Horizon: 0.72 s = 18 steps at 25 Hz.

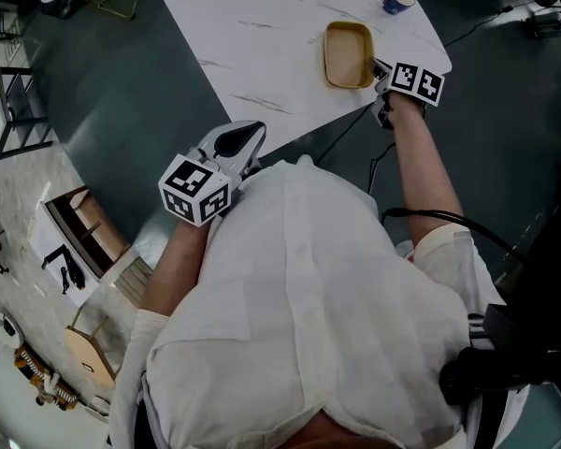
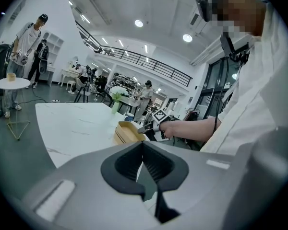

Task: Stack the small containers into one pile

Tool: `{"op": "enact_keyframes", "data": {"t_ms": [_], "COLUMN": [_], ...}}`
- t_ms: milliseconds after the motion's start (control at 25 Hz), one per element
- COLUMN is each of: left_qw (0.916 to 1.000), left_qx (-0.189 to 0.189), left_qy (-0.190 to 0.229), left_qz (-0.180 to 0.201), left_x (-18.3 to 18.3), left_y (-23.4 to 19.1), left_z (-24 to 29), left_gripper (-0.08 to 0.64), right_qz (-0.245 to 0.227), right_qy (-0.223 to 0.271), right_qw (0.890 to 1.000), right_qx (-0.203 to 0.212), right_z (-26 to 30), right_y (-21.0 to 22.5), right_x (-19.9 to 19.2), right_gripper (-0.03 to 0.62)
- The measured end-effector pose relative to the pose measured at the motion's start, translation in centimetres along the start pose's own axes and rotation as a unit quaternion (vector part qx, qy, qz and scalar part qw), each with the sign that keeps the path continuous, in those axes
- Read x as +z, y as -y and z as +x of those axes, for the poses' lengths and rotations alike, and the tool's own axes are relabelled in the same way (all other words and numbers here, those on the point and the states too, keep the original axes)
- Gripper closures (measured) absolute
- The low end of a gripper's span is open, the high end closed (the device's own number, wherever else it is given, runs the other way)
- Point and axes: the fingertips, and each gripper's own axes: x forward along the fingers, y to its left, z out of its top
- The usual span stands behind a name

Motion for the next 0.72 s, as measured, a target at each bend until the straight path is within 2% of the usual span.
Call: {"op": "enact_keyframes", "data": {"t_ms": [720], "left_qw": [0.9996], "left_qx": [0.009], "left_qy": [-0.015], "left_qz": [0.023], "left_x": [0.2], "left_y": [3.1], "left_z": [1.6], "left_gripper": [0.552], "right_qz": [-0.039], "right_qy": [0.014], "right_qw": [0.999], "right_qx": [0.031], "right_z": [-1.6], "right_y": [0.5], "right_x": [-1.0], "right_gripper": [0.574]}}
